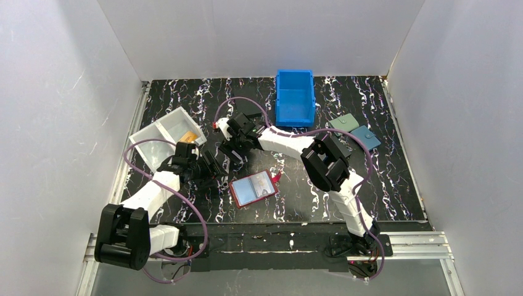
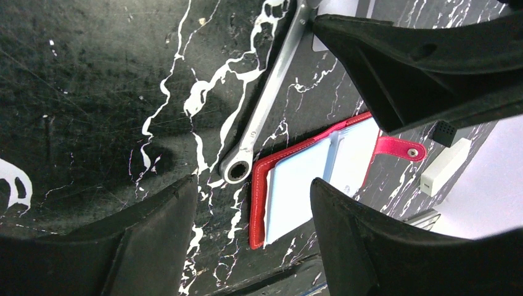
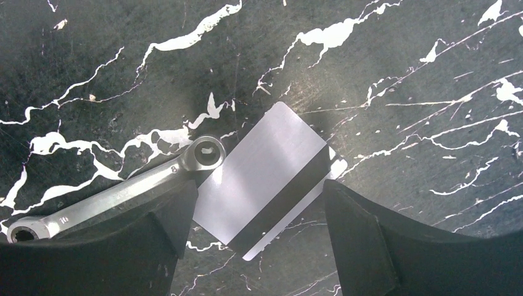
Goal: Take the credit cards out of the card holder
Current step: Move the credit card to the center of the board.
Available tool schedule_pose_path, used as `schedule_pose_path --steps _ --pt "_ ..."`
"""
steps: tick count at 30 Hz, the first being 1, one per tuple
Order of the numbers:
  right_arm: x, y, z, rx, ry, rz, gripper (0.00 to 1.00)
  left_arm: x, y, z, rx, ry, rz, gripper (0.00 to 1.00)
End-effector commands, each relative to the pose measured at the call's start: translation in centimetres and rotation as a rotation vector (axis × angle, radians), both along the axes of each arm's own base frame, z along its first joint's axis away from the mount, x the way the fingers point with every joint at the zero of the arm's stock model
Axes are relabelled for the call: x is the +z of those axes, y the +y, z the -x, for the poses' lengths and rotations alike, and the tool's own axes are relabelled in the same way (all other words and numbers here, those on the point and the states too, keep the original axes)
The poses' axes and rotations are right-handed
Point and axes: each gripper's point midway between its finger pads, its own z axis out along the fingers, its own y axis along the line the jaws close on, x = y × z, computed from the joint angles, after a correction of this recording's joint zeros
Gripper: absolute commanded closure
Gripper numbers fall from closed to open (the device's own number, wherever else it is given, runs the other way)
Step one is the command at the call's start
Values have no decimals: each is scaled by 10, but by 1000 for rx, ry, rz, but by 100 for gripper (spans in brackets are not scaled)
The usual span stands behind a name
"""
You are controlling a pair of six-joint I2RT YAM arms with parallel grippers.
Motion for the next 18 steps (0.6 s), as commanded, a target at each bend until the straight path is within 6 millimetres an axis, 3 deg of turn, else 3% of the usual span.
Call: schedule_pose_path --steps 1,8,13,18 --pt "-50 -31 31 -43 113 155 17 0 6 2 41 14 -21 35" --pt "-60 -37 55 9 220 162 25 -6 4 8 26 30 -10 41" --pt "-67 -49 74 128 283 224 37 -12 2 7 -29 31 -16 44" --pt "-73 -82 63 149 253 294 44 -19 1 1 -37 48 -25 46"
